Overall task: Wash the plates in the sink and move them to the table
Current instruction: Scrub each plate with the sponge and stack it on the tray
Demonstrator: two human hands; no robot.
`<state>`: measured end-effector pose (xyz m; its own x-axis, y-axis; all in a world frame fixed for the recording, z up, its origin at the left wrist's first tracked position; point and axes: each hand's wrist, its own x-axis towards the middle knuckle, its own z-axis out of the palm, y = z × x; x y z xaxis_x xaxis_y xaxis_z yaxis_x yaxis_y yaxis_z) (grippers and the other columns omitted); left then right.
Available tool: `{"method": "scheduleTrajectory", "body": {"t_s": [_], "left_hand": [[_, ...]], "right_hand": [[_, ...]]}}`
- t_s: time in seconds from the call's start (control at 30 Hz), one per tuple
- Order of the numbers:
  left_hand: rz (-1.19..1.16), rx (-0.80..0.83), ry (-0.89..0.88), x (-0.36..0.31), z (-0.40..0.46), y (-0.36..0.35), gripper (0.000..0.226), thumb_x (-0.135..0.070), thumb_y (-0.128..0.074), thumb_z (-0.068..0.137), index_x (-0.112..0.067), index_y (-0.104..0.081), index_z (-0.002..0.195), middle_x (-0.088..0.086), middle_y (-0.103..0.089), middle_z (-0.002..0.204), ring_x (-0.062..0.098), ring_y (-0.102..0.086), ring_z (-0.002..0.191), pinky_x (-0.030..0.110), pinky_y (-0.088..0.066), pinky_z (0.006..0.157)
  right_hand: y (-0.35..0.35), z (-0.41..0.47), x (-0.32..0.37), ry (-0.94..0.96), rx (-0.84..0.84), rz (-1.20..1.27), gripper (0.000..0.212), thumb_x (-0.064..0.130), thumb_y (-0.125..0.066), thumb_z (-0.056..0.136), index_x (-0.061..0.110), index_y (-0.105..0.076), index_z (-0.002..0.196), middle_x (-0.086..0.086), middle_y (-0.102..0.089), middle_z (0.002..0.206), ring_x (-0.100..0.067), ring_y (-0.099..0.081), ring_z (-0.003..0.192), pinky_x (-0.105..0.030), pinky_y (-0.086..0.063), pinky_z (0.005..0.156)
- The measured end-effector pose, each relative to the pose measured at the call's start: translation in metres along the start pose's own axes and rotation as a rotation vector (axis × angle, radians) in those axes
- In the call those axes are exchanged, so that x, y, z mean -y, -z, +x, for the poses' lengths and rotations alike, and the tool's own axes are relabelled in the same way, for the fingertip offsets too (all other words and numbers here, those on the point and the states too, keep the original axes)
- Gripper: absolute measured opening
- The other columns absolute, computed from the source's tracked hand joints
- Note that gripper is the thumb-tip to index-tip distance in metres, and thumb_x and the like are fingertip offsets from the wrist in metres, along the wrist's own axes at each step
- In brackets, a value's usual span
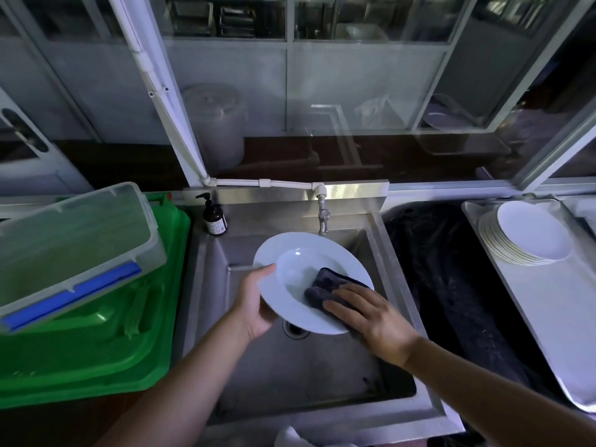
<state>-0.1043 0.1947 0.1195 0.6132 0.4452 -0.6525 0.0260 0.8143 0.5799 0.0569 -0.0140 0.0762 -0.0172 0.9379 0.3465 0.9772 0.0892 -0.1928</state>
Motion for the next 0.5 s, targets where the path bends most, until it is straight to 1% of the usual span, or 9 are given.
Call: {"method": "scheduleTrajectory", "body": {"t_s": [0.07,0.1,0.17,0.2,0.27,0.33,0.4,0.43,0.5], "left_hand": [[-0.101,0.001,-0.006,0.025,-0.006,-0.018,0.035,-0.020,-0.046,0.099,-0.004,-0.067,0.121,0.021,-0.074,0.113,0.037,-0.068,0.104,0.049,-0.049,0.101],[-0.140,-0.007,0.011,0.037,-0.008,-0.027,0.036,-0.021,-0.046,0.099,-0.003,-0.067,0.122,0.021,-0.074,0.113,0.035,-0.069,0.103,0.046,-0.052,0.094],[-0.193,-0.065,0.024,0.053,-0.010,-0.036,0.037,-0.027,-0.046,0.102,-0.004,-0.069,0.121,0.018,-0.076,0.109,0.032,-0.072,0.096,0.039,-0.054,0.079],[-0.213,-0.098,0.023,0.055,-0.009,-0.037,0.039,-0.030,-0.047,0.102,-0.004,-0.068,0.122,0.018,-0.076,0.110,0.031,-0.073,0.095,0.038,-0.055,0.077],[-0.240,-0.116,0.003,0.054,-0.006,-0.032,0.046,-0.034,-0.049,0.103,-0.001,-0.064,0.131,0.021,-0.072,0.119,0.033,-0.073,0.099,0.039,-0.055,0.080],[-0.217,-0.158,-0.013,0.048,-0.006,-0.021,0.050,-0.037,-0.049,0.103,0.001,-0.063,0.132,0.022,-0.074,0.114,0.033,-0.074,0.094,0.039,-0.055,0.078],[-0.176,-0.171,0.001,0.048,-0.005,-0.009,0.051,-0.042,-0.048,0.103,-0.002,-0.065,0.129,0.021,-0.076,0.107,0.034,-0.074,0.094,0.040,-0.054,0.078],[-0.161,-0.152,0.016,0.048,-0.005,-0.004,0.053,-0.045,-0.048,0.102,-0.003,-0.065,0.128,0.021,-0.075,0.109,0.035,-0.072,0.100,0.042,-0.054,0.082],[-0.143,-0.097,0.042,0.047,-0.009,-0.003,0.054,-0.047,-0.046,0.102,-0.004,-0.067,0.127,0.022,-0.073,0.116,0.038,-0.069,0.110,0.047,-0.053,0.092]], "right_hand": [[-0.004,0.016,0.012,-0.070,-0.057,0.008,0.057,0.007,-0.063,0.086,0.014,-0.056,0.142,-0.011,-0.059,0.136,-0.032,-0.055,0.128,-0.047,-0.046,0.105],[-0.007,0.024,0.020,-0.101,-0.076,0.002,0.058,0.006,-0.063,0.084,0.014,-0.057,0.141,-0.011,-0.060,0.134,-0.032,-0.056,0.126,-0.047,-0.048,0.103],[-0.015,0.035,0.038,-0.166,-0.081,-0.005,0.061,0.008,-0.065,0.081,0.016,-0.056,0.141,-0.011,-0.061,0.131,-0.033,-0.059,0.121,-0.047,-0.052,0.098],[-0.017,0.038,0.044,-0.192,-0.066,0.003,0.062,0.010,-0.064,0.081,0.017,-0.055,0.142,-0.010,-0.061,0.132,-0.033,-0.059,0.121,-0.047,-0.053,0.097],[-0.018,0.039,0.047,-0.208,-0.010,0.038,0.059,0.017,-0.059,0.086,0.018,-0.052,0.144,-0.009,-0.058,0.134,-0.031,-0.057,0.122,-0.046,-0.054,0.096],[-0.016,0.035,0.044,-0.172,0.071,0.119,0.062,0.032,-0.055,0.089,0.020,-0.046,0.149,-0.007,-0.052,0.142,-0.029,-0.053,0.129,-0.041,-0.051,0.103],[-0.015,0.029,0.040,-0.163,0.179,0.242,0.077,0.048,-0.063,0.087,0.025,-0.036,0.156,-0.002,-0.041,0.155,-0.024,-0.041,0.141,-0.035,-0.039,0.114],[-0.017,0.026,0.038,-0.177,0.205,0.294,0.083,0.055,-0.066,0.086,0.027,-0.032,0.157,0.001,-0.036,0.159,-0.021,-0.034,0.146,-0.033,-0.034,0.117],[-0.024,0.025,0.036,-0.210,0.206,0.360,0.085,0.061,-0.066,0.087,0.029,-0.031,0.158,0.005,-0.030,0.163,-0.016,-0.023,0.152,-0.033,-0.027,0.122]]}}
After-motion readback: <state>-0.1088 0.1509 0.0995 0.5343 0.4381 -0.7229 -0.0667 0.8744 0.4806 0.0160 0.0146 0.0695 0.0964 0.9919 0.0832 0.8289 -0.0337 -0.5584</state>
